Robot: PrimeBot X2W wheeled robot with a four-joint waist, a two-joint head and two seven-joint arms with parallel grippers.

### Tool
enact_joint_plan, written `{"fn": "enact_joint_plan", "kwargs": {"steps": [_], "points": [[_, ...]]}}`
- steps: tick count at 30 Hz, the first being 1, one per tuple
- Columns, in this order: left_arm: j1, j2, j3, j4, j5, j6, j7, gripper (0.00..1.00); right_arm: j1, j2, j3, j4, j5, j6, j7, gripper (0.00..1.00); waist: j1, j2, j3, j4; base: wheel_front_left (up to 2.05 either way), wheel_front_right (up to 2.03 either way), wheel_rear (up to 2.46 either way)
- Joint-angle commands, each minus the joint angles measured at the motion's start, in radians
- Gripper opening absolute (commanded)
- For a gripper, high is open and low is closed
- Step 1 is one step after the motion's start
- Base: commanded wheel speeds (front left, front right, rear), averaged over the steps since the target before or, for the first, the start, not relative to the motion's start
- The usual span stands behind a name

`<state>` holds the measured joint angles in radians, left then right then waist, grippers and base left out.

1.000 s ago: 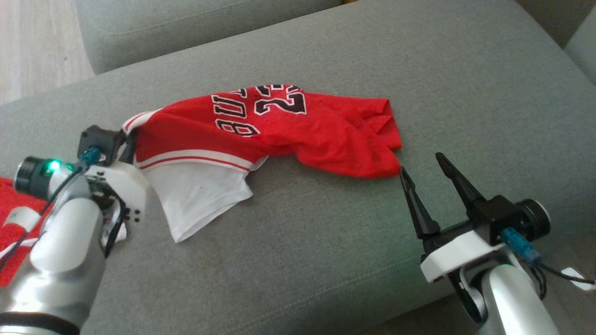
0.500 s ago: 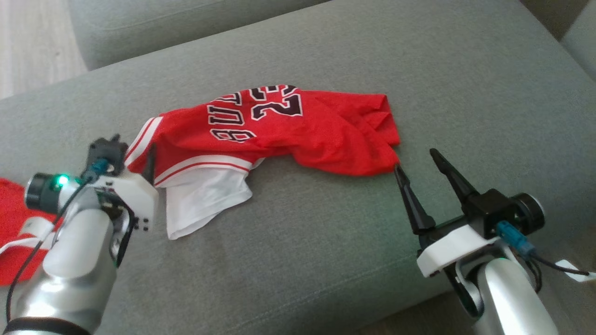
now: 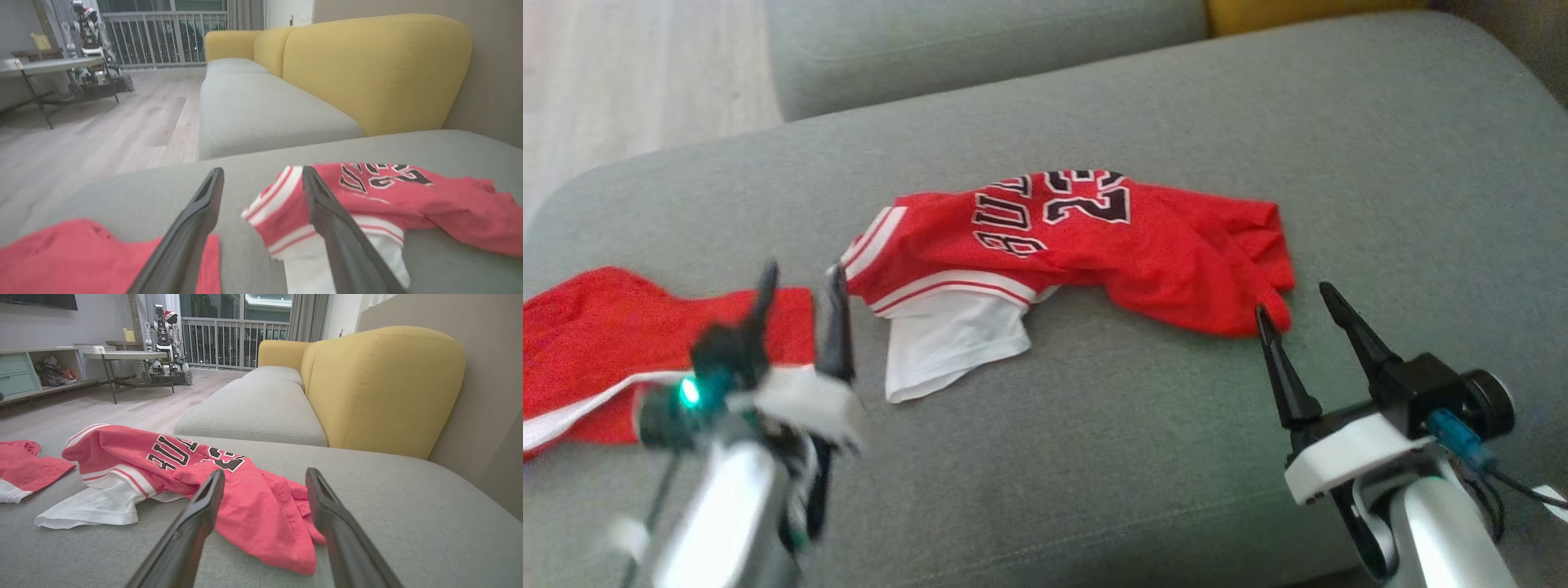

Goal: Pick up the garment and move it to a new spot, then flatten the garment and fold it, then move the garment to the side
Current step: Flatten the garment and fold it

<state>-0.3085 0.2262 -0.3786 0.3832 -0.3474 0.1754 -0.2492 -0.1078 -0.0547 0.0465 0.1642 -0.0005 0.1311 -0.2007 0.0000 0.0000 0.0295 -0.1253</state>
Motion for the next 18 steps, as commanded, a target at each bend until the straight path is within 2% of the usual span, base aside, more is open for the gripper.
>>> {"fn": "enact_joint_plan", "kwargs": {"steps": [1,5,9,18], "points": [[0.018,0.0,0.038,-0.073,-0.011,0.013,-0.012,1.0,-0.008,0.005,0.018,-0.048,-0.006,0.0,0.003,1.0,0.0,0.0,-0.019,0.03,0.0,0.0,0.0],[0.123,-0.039,0.017,-0.11,-0.012,0.017,-0.012,1.0,0.007,0.005,0.02,-0.065,-0.008,0.0,0.013,1.0,0.0,0.0,-0.02,0.044,0.0,0.0,0.0],[0.149,-0.062,0.01,-0.104,-0.009,0.014,-0.012,1.0,0.006,0.005,0.029,-0.076,-0.012,0.0,0.021,1.0,0.0,0.0,-0.015,0.044,0.0,0.0,0.0],[0.076,-0.092,0.027,0.065,-0.032,0.001,-0.006,1.0,-0.01,0.005,0.05,-0.106,-0.021,0.0,0.031,1.0,0.0,0.0,0.037,-0.006,0.0,0.0,0.0]]}}
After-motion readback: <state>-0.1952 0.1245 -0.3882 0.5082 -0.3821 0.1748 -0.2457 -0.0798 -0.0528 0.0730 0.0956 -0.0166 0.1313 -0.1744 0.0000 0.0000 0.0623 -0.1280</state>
